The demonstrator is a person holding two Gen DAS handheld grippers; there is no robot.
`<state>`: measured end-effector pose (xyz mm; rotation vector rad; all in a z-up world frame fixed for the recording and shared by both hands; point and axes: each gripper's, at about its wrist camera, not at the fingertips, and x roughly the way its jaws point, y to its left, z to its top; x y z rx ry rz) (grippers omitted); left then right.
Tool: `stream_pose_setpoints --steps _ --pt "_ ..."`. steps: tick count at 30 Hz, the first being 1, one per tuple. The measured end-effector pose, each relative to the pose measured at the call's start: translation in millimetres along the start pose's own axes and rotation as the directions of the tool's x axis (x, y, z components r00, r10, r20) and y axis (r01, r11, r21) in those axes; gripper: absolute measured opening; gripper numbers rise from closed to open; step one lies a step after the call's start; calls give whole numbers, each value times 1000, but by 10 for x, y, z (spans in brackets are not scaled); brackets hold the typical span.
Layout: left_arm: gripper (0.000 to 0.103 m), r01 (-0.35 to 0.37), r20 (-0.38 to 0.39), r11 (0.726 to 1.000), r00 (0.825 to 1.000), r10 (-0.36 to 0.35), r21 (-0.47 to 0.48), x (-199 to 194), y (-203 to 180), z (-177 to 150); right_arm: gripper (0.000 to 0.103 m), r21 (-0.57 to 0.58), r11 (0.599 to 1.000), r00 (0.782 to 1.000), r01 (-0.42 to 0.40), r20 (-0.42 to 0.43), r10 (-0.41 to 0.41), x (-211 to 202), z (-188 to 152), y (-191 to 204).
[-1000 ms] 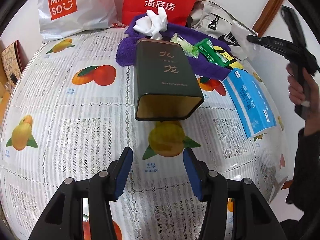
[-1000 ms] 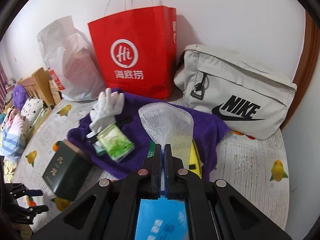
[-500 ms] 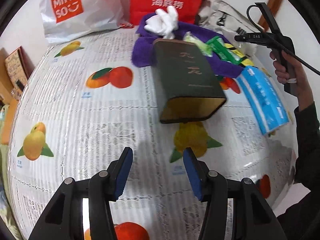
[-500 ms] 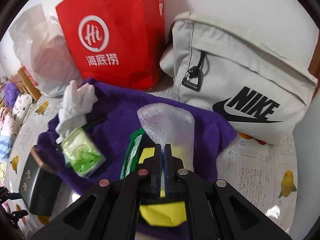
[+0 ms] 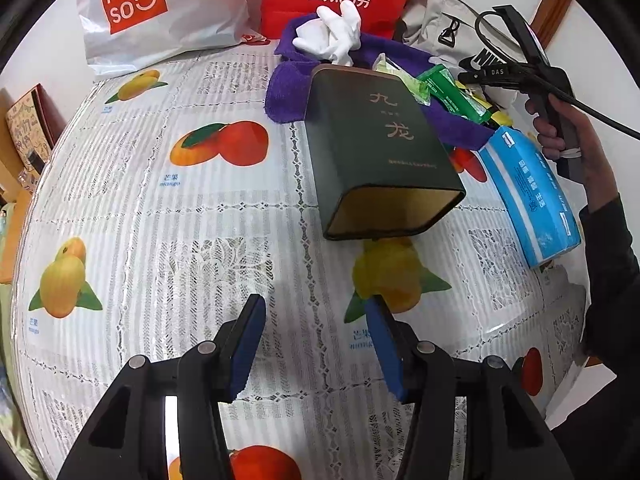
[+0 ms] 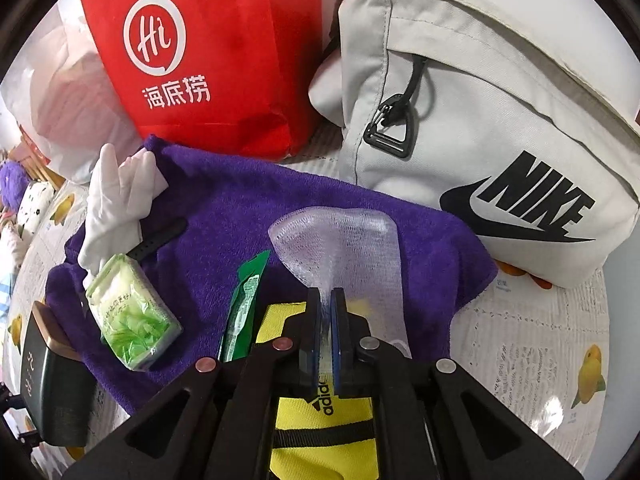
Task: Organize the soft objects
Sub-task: 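Carry the clear plastic bag onto the yellow pouch with the right gripper, then open the right gripper and lift it away from the towel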
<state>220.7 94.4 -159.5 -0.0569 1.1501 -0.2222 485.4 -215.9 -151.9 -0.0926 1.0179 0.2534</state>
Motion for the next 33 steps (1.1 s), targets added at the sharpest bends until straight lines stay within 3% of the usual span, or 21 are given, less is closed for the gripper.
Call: stream_pose_setpoints --steps 1,3,5,7,14,20,23,30,33 --pt "50 3 -1 1000 1000 -3 2 -7 -9 -7 15 1 1000 1000 -2 1 2 -9 4 4" --pt "50 3 5 1000 1000 -3 3 -36 -27 -17 46 7 1000 1000 -9 6 9 -72 -15 5" --pt "51 0 15 1000 1000 0 1 -77 -39 -25 56 17 1000 1000 -2 26 1 -163 -40 8" --pt "61 -10 29 1000 1000 10 -7 -117 -48 -27 56 26 1000 1000 -1 32 0 -262 -76 10" --pt "69 -63 58 998 996 64 -31 -237 -106 -54 69 58 998 1000 19 23 -21 -646 -256 47" --pt "76 -104 107 994 988 108 -46 -443 -205 -48 71 51 998 998 41 37 -43 -1059 -521 177" --pt "82 -100 126 994 986 105 -43 -573 -258 -46 81 51 996 996 69 54 -71 -1275 -682 266" --pt "88 -162 209 986 964 167 -37 -908 -440 -17 91 85 995 994 60 90 -68 -1783 -1158 416" --pt "90 -201 246 979 947 205 -43 -1035 -569 11 98 81 991 988 104 103 -112 -1973 -1388 539"
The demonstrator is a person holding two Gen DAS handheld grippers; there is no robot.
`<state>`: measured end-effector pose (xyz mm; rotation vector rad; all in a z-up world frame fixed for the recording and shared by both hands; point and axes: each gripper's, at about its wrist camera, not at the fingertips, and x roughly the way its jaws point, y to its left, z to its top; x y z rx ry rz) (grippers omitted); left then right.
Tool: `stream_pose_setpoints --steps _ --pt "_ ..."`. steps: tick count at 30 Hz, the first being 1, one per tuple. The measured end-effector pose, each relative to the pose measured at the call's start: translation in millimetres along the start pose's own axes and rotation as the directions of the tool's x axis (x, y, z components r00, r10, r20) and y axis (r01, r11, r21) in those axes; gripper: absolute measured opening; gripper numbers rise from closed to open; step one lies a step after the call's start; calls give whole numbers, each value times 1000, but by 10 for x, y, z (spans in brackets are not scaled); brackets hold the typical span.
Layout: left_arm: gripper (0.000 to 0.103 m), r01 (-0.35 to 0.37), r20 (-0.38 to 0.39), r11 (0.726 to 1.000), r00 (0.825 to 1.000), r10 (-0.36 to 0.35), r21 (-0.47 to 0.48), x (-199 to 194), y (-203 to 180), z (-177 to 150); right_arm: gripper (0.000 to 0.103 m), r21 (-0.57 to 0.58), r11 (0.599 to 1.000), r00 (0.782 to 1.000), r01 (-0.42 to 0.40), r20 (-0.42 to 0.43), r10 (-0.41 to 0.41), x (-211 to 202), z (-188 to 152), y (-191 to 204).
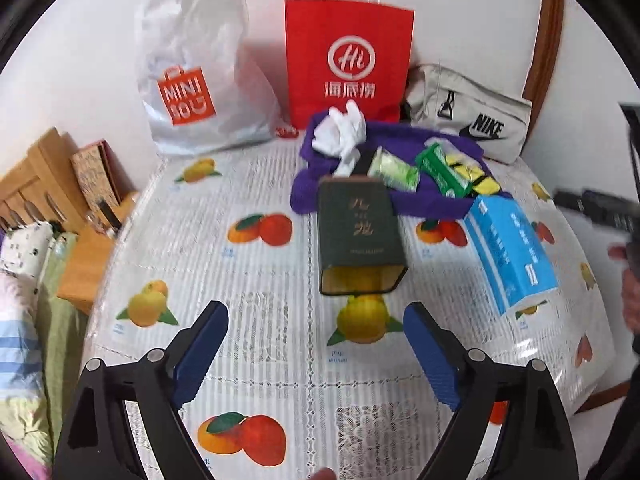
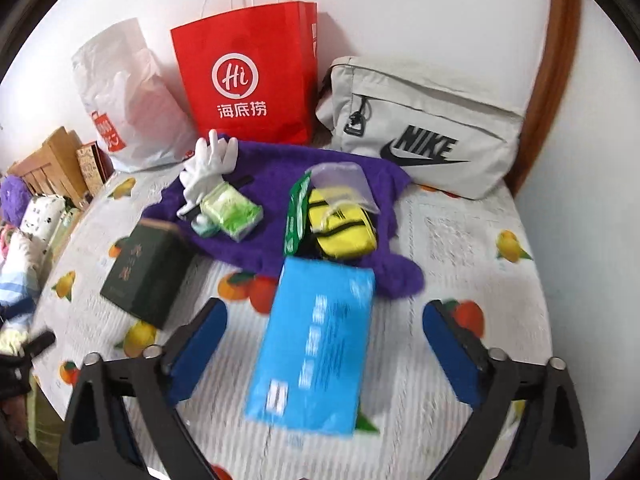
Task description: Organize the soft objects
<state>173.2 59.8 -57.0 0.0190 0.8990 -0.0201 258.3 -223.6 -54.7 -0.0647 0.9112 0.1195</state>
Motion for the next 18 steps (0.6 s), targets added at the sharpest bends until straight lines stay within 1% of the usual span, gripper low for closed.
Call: stream_pose_setpoints --steps 3,4,6,8,10,13,15,18 --pt "93 -43 40 999 998 42 15 -147 -118 37 99 -9 999 999 33 18 -33 -223 -198 81" --pt "94 -46 53 999 998 44 22 -203 -162 43 99 -1 999 999 43 26 -43 -299 -259 101" --pt "94 -35 78 999 996 32 35 -320 -262 44 100 16 999 998 38 39 -39 -450 -377 125" --pt "97 -12 106 999 994 8 38 -457 -353 23 100 34 999 998 30 49 -32 -583 -482 147" --pt "100 -4 138 999 990 -1 34 -573 -425 -20 100 47 998 998 36 59 -38 -689 -569 162" --pt "102 -6 164 1000 986 4 16 -728 -511 -99 100 89 995 996 50 69 -56 -880 -751 148" --pt "102 -5 188 1000 982 3 9 -857 -571 -181 100 112 993 996 38 79 -46 -982 -840 126" --pt "102 -28 201 1000 979 25 12 -978 -627 -276 100 123 992 994 35 98 -47 -1149 -990 108"
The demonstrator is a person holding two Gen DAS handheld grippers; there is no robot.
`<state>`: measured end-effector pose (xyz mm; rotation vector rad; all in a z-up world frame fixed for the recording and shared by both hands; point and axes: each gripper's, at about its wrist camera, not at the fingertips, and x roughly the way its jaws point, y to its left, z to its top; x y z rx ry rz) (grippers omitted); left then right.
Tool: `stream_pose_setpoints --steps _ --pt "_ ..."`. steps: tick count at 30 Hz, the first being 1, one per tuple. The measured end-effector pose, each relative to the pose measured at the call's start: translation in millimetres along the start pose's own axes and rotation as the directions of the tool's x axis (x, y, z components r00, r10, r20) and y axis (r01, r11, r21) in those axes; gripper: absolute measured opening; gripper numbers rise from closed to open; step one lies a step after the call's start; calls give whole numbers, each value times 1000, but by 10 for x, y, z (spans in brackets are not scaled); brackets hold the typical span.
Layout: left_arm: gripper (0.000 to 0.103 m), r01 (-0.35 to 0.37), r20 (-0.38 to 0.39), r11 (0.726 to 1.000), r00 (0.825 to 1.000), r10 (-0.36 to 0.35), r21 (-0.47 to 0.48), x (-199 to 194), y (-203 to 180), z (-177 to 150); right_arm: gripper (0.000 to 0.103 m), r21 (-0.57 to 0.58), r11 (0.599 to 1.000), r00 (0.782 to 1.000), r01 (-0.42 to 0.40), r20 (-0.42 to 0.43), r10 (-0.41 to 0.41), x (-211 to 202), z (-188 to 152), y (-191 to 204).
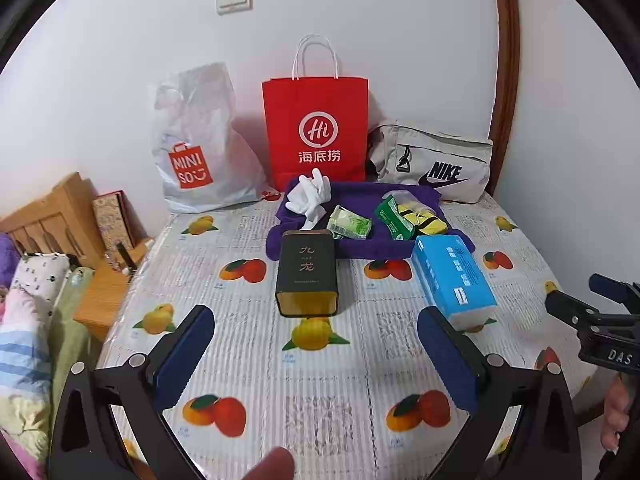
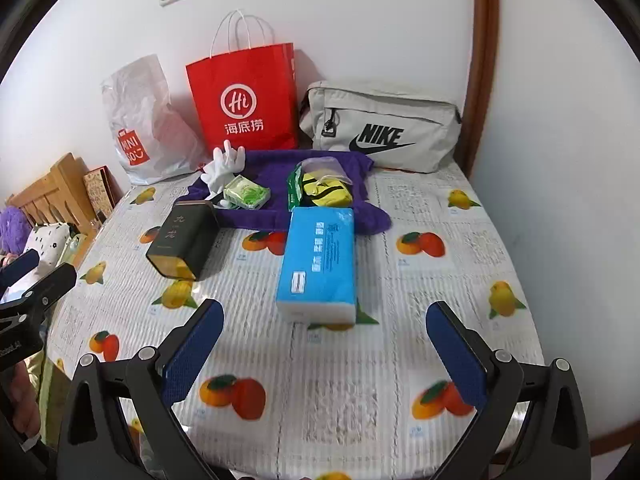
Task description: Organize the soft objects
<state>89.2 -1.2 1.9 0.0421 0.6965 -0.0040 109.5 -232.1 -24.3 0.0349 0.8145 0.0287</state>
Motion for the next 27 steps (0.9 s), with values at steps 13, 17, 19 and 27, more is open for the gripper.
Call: stream_pose_setpoints --steps 13,17,19,27 --pt "102 17 32 1000 999 -17 -1 -511 -132 -315 100 -11 999 998 40 53 -39 -549 -391 -34" --pt "102 6 45 1000 999 -5 -7 -598 -97 -332 100 10 999 997 40 64 -41 -614 -427 -87" --pt "103 5 47 1000 999 -5 -14 -617 -77 -337 100 -2 999 997 44 64 -43 -618 -436 -70" --pt "102 7 43 1000 999 -6 -24 -639 -46 -365 100 -24 999 998 25 60 -23 -608 -458 -3"
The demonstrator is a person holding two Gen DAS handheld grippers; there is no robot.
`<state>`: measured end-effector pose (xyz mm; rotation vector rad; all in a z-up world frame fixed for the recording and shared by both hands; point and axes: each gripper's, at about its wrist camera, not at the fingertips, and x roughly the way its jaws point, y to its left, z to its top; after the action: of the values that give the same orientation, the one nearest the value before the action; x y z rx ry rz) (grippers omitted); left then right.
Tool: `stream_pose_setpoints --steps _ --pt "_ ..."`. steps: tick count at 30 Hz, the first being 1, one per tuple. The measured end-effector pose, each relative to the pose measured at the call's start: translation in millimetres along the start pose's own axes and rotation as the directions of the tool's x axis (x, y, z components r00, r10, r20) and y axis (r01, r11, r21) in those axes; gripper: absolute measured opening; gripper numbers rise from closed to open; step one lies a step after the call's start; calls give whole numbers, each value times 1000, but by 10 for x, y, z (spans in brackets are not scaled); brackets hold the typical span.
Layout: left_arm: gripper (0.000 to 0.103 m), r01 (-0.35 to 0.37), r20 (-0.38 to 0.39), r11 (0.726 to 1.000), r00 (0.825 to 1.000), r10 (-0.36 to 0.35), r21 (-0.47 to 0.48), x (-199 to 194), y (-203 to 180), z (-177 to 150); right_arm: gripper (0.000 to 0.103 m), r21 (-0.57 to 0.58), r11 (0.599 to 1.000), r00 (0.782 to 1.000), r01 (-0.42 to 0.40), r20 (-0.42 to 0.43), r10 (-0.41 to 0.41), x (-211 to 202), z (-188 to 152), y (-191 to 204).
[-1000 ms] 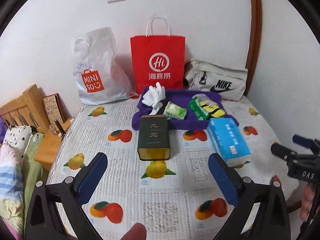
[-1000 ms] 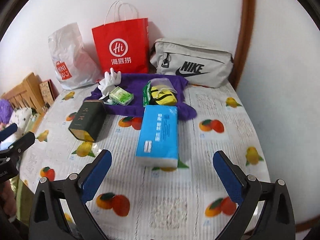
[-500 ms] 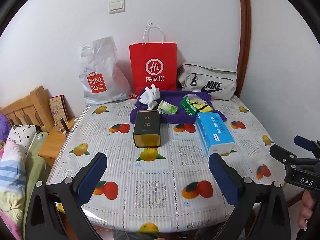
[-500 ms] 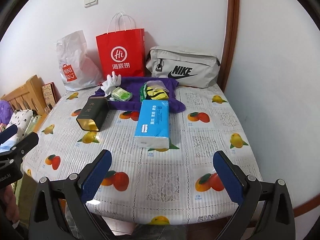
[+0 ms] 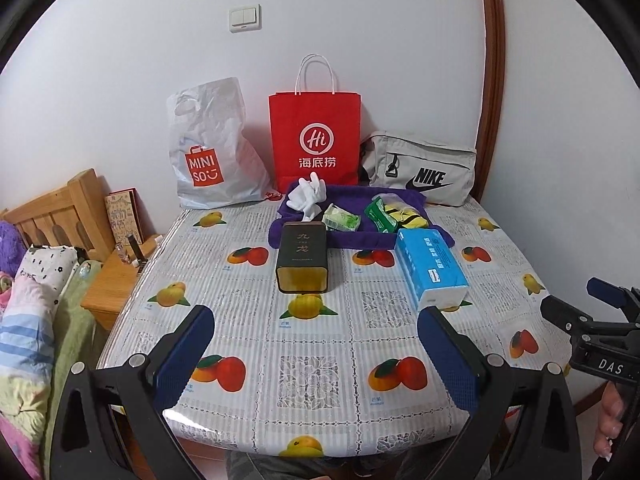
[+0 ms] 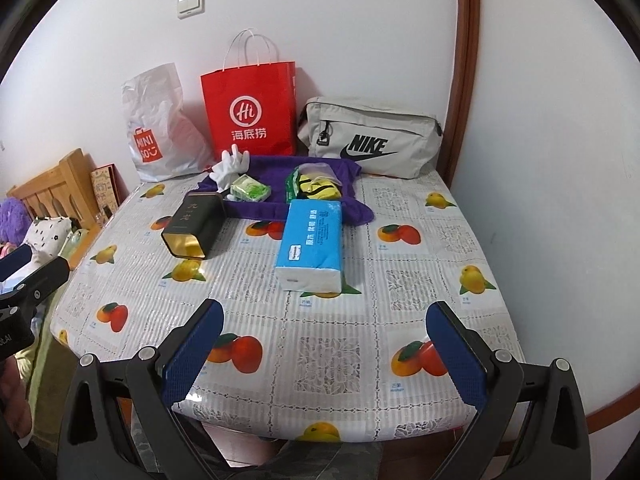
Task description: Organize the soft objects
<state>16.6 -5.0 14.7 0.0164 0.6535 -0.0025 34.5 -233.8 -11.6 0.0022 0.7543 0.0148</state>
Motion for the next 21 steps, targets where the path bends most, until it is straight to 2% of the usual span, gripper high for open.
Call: stream_pose_setpoints --steps 21 --pt "102 -4 -7 1000 1000 4 10 -16 -17 -18 100 -26 1000 1000 -10 -12 10 -6 -44 154"
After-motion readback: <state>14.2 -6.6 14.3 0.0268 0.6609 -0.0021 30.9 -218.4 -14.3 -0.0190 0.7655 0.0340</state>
